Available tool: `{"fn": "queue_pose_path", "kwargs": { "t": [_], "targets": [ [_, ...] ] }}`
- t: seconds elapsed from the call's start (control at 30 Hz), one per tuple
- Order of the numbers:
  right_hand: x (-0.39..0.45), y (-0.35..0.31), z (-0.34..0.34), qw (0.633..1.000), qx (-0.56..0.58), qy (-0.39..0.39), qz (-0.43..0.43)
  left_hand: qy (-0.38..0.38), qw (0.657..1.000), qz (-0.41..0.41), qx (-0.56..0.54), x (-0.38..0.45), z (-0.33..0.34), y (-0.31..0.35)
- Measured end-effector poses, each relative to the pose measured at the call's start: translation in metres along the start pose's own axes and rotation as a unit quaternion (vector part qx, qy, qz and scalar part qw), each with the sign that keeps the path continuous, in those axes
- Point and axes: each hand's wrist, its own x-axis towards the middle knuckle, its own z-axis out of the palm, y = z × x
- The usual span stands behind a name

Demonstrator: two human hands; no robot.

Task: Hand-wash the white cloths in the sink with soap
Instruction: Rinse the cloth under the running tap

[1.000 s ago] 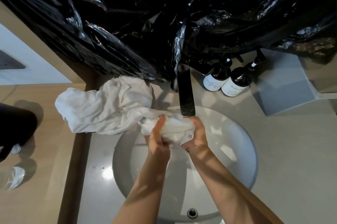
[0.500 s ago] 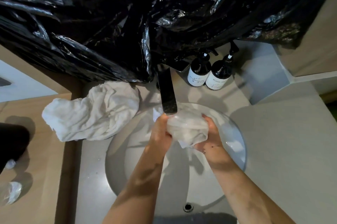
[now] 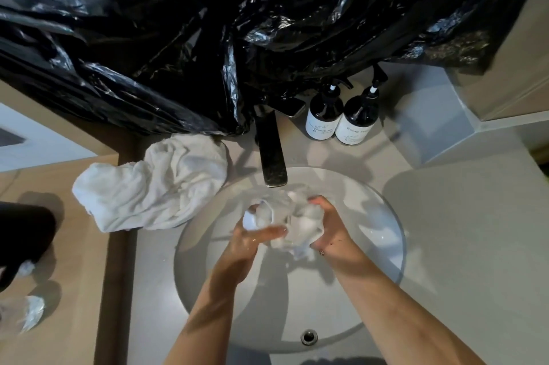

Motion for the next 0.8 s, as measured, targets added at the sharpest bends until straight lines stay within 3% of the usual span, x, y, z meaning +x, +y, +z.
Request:
{"fn": "queue_pose_path", "kwargs": {
  "t": [0.13, 0.27, 0.37, 0.43, 0.53, 0.6, 0.7, 0.8],
  "targets": [
    [0.024, 0.017, 0.015, 0.996, -0.065, 0.008, 0.058, 0.076, 0.996, -0.029, 0.047, -0.006, -0.028, -0.005],
    [0.034, 0.025, 0.027, 0.988, -0.153, 0.030, 0.004, 0.082, 0.976, -0.007, 0.202, 0.006, -0.053, -0.008],
    [0.043, 0.019, 0.042, 0.980, -0.190, 0.039, -0.053, 0.109, 0.968, 0.013, 0.224, 0.005, -0.054, -0.017],
    [0.047, 0.014, 0.053, 0.976, -0.201, 0.035, -0.072, 0.137, 0.978, -0.017, 0.154, -0.005, -0.045, -0.018],
    [0.042, 0.012, 0.063, 0.975, -0.207, -0.001, -0.078, 0.127, 0.987, -0.094, -0.041, -0.018, -0.032, -0.009],
    [0.037, 0.010, 0.061, 0.965, -0.240, -0.016, -0.105, 0.097, 0.976, -0.147, -0.126, -0.022, -0.026, 0.006],
    [0.035, 0.011, 0.050, 0.970, -0.187, -0.086, -0.130, 0.116, 0.940, -0.235, -0.217, -0.011, -0.030, 0.008],
    [0.025, 0.010, 0.041, 0.977, -0.126, -0.118, -0.127, 0.033, 0.909, -0.262, -0.323, 0.011, -0.027, -0.007]
  ]
}}
